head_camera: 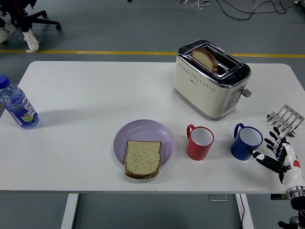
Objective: Pick up the cup,pour liquid into bread,place the cup on the desk
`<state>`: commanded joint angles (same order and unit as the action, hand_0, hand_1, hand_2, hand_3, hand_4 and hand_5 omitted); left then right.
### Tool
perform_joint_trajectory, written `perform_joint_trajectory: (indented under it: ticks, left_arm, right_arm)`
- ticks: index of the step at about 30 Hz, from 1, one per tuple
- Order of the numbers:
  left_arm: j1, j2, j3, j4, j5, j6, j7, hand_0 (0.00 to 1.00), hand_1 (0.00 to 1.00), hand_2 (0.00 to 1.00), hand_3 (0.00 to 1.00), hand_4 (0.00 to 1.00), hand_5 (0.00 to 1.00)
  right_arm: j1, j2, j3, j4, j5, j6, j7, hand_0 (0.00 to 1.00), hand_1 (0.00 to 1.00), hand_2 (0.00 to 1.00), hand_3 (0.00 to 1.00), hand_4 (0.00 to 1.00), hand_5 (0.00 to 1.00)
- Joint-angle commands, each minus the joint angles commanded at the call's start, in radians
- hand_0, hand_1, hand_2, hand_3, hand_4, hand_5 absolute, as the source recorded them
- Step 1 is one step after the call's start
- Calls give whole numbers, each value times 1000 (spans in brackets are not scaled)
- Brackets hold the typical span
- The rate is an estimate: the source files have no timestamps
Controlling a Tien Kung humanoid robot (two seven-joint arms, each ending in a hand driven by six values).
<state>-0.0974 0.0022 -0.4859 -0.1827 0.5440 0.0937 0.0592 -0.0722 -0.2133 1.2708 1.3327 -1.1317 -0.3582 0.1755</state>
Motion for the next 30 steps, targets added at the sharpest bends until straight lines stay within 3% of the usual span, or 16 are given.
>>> perform_joint_trajectory:
  ticks: [30]
  left_arm:
    - [-1, -2, 12, 1, -13, -2, 1, 623, 593, 601, 553, 376, 983]
  right_arm:
    - [112, 25, -94, -130, 26, -34, 26, 897, 846, 931, 985, 998, 98]
